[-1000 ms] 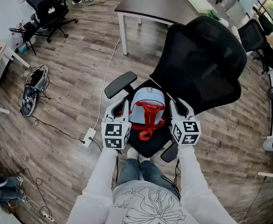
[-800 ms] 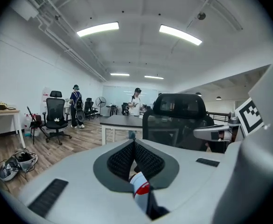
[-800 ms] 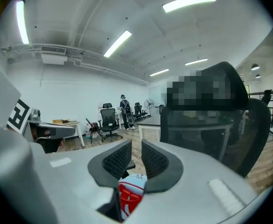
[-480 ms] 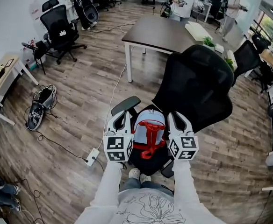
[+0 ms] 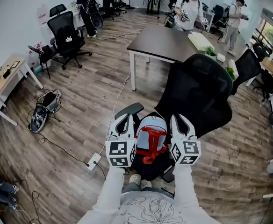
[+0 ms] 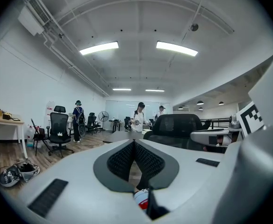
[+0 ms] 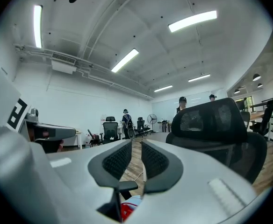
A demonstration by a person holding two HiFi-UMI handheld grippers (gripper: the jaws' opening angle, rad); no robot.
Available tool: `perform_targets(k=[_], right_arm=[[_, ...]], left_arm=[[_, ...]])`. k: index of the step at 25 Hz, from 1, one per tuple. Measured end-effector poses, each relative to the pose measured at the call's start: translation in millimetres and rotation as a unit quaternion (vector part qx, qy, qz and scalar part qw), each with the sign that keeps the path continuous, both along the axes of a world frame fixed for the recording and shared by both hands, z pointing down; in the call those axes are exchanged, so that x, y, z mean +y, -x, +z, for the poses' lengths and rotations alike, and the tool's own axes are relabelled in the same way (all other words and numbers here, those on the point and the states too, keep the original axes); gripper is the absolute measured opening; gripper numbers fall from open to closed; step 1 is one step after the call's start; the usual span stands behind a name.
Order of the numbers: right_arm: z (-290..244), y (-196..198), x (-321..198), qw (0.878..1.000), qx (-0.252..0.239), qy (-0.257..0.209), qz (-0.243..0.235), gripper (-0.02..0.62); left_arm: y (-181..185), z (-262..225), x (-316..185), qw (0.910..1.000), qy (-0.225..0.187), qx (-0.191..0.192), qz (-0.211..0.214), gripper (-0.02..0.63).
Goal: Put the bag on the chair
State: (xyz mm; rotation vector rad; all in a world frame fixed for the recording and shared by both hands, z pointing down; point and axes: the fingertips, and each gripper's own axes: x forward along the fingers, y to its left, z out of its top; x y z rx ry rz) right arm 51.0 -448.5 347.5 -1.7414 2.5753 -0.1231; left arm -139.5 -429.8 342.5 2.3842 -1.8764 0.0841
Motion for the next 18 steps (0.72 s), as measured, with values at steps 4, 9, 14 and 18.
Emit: perform_targets(k=[4,9,14,18], right_arm=[[-5.9,1.1,1.9,1.0,-0.001,-0.006,-0.002,0.075],[-12.9,1.2,5.7,1.0,-0.002,-0.015,-0.006,0.075],[-16.6,-1.1,6.9,1.0,-0.002,-0.018,-0.006,0.075],[-17.6,-0.9,8.7,1.0,-0.002,-0.02,-0.003,0.075]], left_arm=[[3.3,-3.7,4.1,1.0,-0.003,0.002,-0.007,0.006],[6.3,-12.5,8.8,0.9997,-0.017,0.003,-0.017,0.006],[4.9,-17.7,10.6,0.9996,-0.022,-0.002,-0.02,0.006],[5.9,-15.9,13.0,0.9995,-0.021,-0.01,-0.022,0.006]])
